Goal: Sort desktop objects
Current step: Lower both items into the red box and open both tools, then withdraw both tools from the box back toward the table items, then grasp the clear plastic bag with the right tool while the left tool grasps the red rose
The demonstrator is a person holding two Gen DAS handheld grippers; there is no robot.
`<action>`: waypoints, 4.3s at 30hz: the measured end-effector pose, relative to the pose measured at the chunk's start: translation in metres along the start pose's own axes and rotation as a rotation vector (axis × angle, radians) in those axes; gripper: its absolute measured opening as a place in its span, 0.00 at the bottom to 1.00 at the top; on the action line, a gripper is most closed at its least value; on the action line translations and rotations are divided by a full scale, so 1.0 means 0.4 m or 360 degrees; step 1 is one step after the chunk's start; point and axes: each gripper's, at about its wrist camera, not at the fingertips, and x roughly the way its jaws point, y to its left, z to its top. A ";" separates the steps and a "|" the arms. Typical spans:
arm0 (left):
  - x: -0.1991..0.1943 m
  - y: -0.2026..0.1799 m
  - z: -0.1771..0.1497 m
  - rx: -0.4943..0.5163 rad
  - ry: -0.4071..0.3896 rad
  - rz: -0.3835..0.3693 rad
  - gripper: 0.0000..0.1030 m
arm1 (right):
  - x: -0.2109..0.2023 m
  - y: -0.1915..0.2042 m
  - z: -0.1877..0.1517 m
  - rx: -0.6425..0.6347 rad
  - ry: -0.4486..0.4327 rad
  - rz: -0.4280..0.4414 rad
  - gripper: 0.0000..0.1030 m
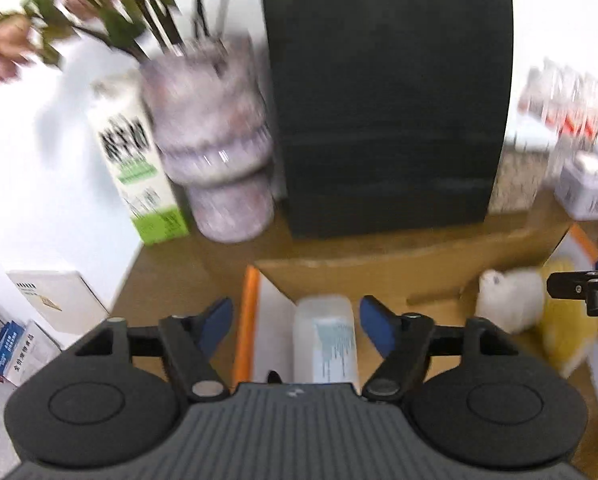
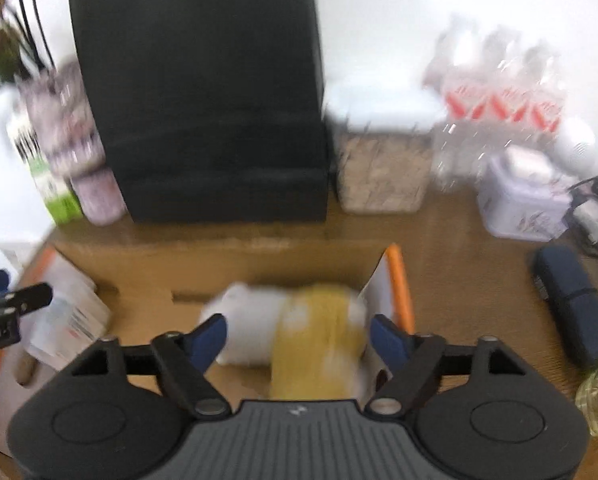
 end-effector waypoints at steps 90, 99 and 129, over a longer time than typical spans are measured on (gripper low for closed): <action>-0.771 -0.041 -0.876 -0.0368 -0.0335 -0.0177 0.97 | -0.730 0.082 -1.003 -0.0275 -0.0578 0.0293 0.98; -0.596 0.053 -0.695 -0.0392 -0.0366 -0.0092 0.89 | -0.578 0.162 -0.820 -0.0280 -0.0486 0.0409 0.87; -0.708 0.025 -0.723 -0.0417 -0.0406 -0.0261 0.35 | -0.638 0.146 -0.825 -0.0247 -0.0485 0.0384 0.44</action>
